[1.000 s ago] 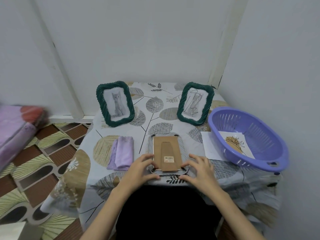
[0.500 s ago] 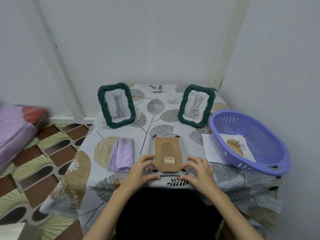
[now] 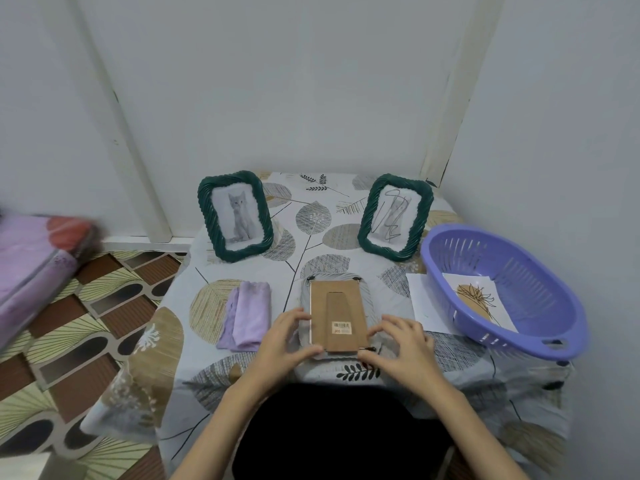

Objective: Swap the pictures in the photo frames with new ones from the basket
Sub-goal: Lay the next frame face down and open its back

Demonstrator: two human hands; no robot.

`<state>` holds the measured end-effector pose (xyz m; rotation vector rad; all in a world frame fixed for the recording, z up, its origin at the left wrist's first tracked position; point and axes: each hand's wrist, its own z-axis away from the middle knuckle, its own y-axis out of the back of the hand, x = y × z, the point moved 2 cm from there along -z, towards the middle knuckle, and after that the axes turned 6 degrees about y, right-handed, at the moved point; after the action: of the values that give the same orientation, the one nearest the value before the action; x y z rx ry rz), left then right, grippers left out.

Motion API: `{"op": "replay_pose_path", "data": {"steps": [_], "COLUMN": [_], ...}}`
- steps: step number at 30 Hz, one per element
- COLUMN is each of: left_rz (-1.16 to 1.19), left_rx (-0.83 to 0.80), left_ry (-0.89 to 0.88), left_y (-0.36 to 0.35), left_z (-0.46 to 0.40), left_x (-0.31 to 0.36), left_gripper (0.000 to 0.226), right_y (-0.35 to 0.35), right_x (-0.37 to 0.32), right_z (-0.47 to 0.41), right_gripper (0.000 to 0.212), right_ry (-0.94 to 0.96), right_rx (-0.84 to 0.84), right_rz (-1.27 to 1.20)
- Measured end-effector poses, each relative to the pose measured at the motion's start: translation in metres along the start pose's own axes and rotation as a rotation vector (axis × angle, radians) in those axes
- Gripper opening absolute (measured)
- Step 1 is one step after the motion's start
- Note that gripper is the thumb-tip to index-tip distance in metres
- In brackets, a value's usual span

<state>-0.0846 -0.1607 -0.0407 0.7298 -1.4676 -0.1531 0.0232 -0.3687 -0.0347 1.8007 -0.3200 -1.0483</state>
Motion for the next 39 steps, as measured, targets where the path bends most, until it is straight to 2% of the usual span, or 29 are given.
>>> {"op": "replay_pose_path", "data": {"steps": [4,8,11,14,22,27,33,35,39], "left_rz": [-0.058,-0.276,-0.429,-0.491,-0.521,-0.593,-0.719,-0.746,-0.782], "left_rx": [0.131,0.154,0.072,0.056,0.090,0.106,0.115,0.138,0.232], "left_ry": [-0.025,-0.026,0.035,0.039,0.002,-0.032,-0.054,-0.076,-0.132], "left_y": [0.007,0.011,0.006,0.003,0.002,0.002,-0.003,-0.003,0.004], "left_z": [-0.015,-0.031,-0.034,-0.036,-0.036,-0.035,-0.033,-0.032,-0.025], "left_x": [0.010,0.008,-0.002,-0.007,-0.007,-0.007,-0.008,-0.005,0.004], "left_gripper": [0.035,0.034,0.038,0.041,0.051,0.045,0.036,0.034,0.022], "right_y": [0.000,-0.021,-0.032,-0.032,-0.025,-0.026,-0.023,-0.020,-0.014], "right_x": [-0.029,-0.058,-0.063,-0.059,-0.055,-0.057,-0.054,-0.055,-0.055], "right_z": [-0.022,-0.043,-0.050,-0.052,-0.051,-0.049,-0.047,-0.045,-0.036], "right_gripper": [0.059,0.078,0.070,0.059,0.056,0.056,0.056,0.055,0.051], "right_ry": [-0.069,-0.097,-0.096,-0.149,-0.170,-0.177,-0.210,-0.196,-0.109], "right_rx": [0.107,-0.039,-0.073,-0.047,0.035,0.049,0.117,0.165,0.320], "right_rz": [0.079,0.277,0.348,0.235,0.104,0.106,-0.016,-0.096,-0.406]}}
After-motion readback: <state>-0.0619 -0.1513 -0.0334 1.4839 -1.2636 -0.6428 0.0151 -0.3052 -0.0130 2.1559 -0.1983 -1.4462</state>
